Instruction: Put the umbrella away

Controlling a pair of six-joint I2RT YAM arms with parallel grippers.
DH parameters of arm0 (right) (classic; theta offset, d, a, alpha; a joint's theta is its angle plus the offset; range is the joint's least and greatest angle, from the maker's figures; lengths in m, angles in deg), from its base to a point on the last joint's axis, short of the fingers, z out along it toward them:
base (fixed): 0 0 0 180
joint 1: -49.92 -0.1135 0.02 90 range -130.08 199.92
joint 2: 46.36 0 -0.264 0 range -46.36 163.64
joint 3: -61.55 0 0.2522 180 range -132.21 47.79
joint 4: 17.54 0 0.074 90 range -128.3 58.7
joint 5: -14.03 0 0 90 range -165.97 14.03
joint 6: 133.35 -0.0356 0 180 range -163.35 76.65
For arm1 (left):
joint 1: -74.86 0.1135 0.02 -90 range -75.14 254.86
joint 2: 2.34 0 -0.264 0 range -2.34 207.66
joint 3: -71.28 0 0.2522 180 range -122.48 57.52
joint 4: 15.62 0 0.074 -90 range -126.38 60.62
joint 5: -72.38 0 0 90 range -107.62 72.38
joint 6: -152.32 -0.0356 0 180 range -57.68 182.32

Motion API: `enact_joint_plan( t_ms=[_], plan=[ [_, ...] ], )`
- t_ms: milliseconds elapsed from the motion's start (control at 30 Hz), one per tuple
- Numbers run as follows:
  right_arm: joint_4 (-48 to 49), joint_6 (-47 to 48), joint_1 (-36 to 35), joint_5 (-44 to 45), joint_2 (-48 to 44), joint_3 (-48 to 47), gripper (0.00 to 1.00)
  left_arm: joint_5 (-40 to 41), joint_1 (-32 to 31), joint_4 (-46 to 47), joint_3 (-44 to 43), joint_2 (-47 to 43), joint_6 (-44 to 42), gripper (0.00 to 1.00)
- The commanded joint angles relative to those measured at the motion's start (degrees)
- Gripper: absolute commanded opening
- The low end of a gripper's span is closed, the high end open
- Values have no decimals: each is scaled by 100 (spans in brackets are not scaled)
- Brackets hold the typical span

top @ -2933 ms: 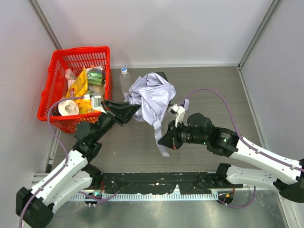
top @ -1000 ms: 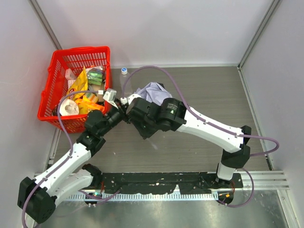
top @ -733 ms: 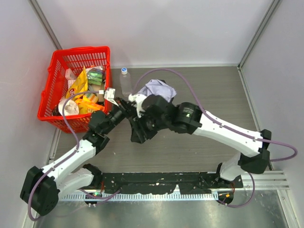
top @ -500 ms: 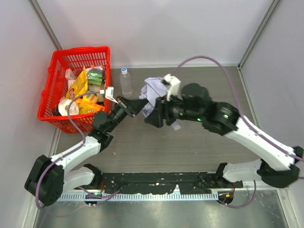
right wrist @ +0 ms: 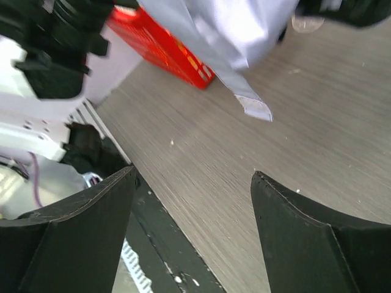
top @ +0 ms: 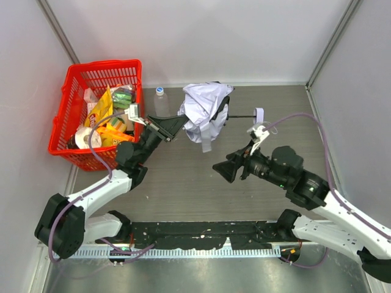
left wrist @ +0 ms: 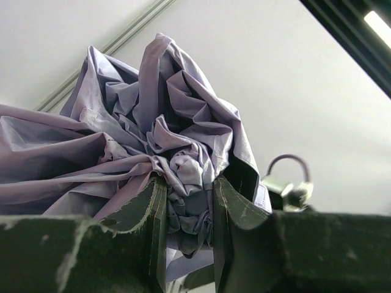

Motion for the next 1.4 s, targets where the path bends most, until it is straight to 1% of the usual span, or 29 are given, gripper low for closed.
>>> enact_joint_plan(
  t_ms=[0, 67, 100, 133, 167, 200, 367, 500, 600, 667, 700, 733, 767, 833, 867, 900, 933, 1000, 1033, 1100, 1133, 1200, 1233, 1267, 1300, 1333, 1367],
  plan=[
    [1429, 539, 154, -446, 53, 613, 80, 133, -15, 618, -407, -244, 265, 0],
    [1693, 645, 277, -403, 27, 806, 80, 124, -7, 530, -477, -297, 274, 0],
    [1850, 706, 347, -525, 36, 868, 81, 107, -15, 520, -504, -306, 292, 0],
    [2052, 689, 627, -743, 123, 991, 81, 89, -15, 503, -530, -324, 309, 0],
    [2402, 576, 760, -1433, 193, 1027, 80, 72, -15, 511, -574, -315, 336, 0],
    [2571, 444, 987, -1631, 298, 1114, 80, 72, -15, 512, -601, -315, 345, 0],
    [3844, 145, 1139, -2562, 782, 1361, 80, 1, -16, 512, -689, -341, 380, 0],
    [4540, -49, 1139, -2670, 1212, 1335, 79, -16, -24, 468, -733, -359, 380, 0],
    [4779, -172, 1130, -2802, 1406, 1247, 76, -34, -15, 476, -768, -341, 354, 0],
    [4814, -173, 1139, -2881, 1512, 1212, 72, -69, -24, 476, -812, -306, 362, 0],
    [4823, -172, 1139, -2873, 1538, 1203, 67, -69, -16, 476, -821, -298, 362, 0],
    [4823, -190, 1139, -2899, 1547, 1220, 63, -69, -15, 494, -829, -306, 345, 0],
    [4823, -190, 1148, -2934, 1539, 1238, 55, -60, -24, 494, -829, -306, 345, 0],
    [4823, -234, 1139, -2987, 1521, 1282, 47, -51, -24, 494, -838, -297, 336, 0],
    [4831, -243, 1139, -3004, 1521, 1291, 46, -69, -7, 503, -847, -297, 345, 0],
    [4840, -225, 1139, -2987, 1512, 1308, 46, -69, -24, 520, -847, -280, 345, 0],
    [4823, -208, 1139, -2891, 1530, 1352, 53, -78, -33, 546, -856, -263, 371, 0],
    [4666, -103, 1139, -2724, 1547, 1352, 62, -130, -16, 608, -873, -236, 424, 0],
    [4665, -102, 1139, -2671, 1565, 1335, 62, -165, -15, 608, -882, -227, 450, 0],
    [4691, -128, 1148, -2679, 1661, 1282, 57, -192, -24, 626, -873, -245, 468, 0],
    [4708, -181, 1139, -2688, 1749, 1273, 45, -192, -24, 617, -856, -271, 459, 0],
    [4648, -225, 1139, -2793, 1811, 1264, 29, -122, -24, 617, -847, -341, 424, 0],
    [4603, -182, 1130, -2854, 1794, 1343, 24, -122, -7, 565, -856, -376, 406, 0],
    [4586, -181, 1139, -2864, 1733, 1404, 16, -130, -24, 503, -891, -420, 380, 0],
    [4629, -216, 1139, -2864, 1697, 1605, 12, -157, -16, 451, -917, -455, 354, 0],
    [4699, -251, 1139, -2846, 1610, 1685, 1, -166, -24, 407, -926, -499, 345, 0],
    [4665, -278, 1139, -2751, 1574, 1825, 1, -166, -24, 397, -926, -534, 345, 0]
  ],
)
